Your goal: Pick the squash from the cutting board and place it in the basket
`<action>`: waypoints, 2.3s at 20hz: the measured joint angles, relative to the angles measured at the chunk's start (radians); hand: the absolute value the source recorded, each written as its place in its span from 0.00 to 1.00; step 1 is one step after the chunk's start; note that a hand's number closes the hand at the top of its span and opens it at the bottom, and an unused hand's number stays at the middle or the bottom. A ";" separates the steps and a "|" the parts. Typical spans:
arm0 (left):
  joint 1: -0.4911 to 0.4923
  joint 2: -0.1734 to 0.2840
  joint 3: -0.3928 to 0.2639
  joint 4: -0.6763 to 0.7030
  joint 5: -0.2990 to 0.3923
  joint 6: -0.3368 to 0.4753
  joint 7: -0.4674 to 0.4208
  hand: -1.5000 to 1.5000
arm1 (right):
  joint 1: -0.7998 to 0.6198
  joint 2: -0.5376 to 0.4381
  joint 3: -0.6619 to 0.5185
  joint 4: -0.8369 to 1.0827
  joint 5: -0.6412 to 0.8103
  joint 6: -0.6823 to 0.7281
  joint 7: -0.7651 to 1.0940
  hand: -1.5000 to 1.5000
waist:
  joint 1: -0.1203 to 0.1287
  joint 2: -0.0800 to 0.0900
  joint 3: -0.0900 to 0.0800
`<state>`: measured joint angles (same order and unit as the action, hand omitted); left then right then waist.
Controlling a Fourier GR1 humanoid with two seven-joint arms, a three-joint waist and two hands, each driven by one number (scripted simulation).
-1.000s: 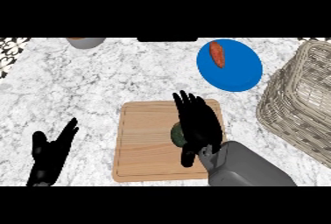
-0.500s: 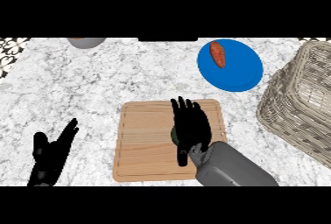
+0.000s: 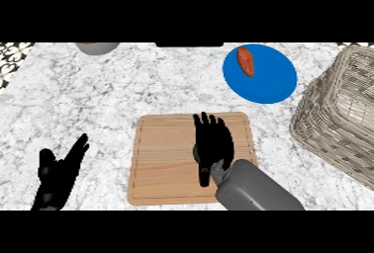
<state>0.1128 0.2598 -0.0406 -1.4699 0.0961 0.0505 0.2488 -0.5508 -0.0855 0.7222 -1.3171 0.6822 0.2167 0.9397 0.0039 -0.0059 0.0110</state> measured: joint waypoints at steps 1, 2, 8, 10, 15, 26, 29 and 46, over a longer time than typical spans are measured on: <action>0.002 -0.008 -0.002 0.000 -0.008 0.007 -0.005 0.50 | 0.017 -0.008 0.000 -0.017 0.007 0.002 -0.004 0.00 | -0.001 0.000 0.000; 0.001 -0.005 0.005 0.010 -0.004 -0.003 -0.015 0.50 | 0.023 -0.009 -0.003 -0.013 0.012 0.003 -0.012 0.00 | -0.002 -0.001 0.000; 0.000 -0.006 0.020 0.012 0.003 -0.027 -0.015 0.50 | 0.047 0.014 -0.019 0.019 0.062 -0.009 -0.045 1.00 | -0.001 -0.001 0.001; 0.004 -0.009 0.022 0.007 0.003 -0.030 -0.014 0.50 | 0.042 0.009 -0.015 0.022 0.080 0.000 -0.069 1.00 | -0.001 -0.001 0.001; 0.001 -0.018 0.020 0.010 -0.011 -0.029 -0.014 0.50 | 0.031 -0.013 0.004 0.050 0.146 -0.012 -0.141 1.00 | 0.001 -0.003 0.001; 0.003 -0.028 0.028 0.000 -0.026 -0.023 0.007 0.50 | 0.023 0.056 -0.170 0.162 0.207 -0.100 0.036 1.00 | -0.007 -0.002 0.000; 0.003 -0.029 0.029 0.000 -0.026 -0.028 0.005 0.50 | -0.003 0.067 -0.208 0.177 0.231 -0.129 0.109 1.00 | -0.003 -0.001 0.000; 0.025 -0.040 0.044 -0.006 -0.034 -0.018 0.005 0.50 | -0.157 0.072 -0.485 -0.286 0.523 -0.457 0.170 1.00 | -0.033 -0.013 0.000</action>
<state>0.1383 0.2200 0.0038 -1.4762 0.0625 0.0326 0.2543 -0.7076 -0.0134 0.2370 -1.6034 1.2052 -0.2407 1.1101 -0.0293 -0.0188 0.0106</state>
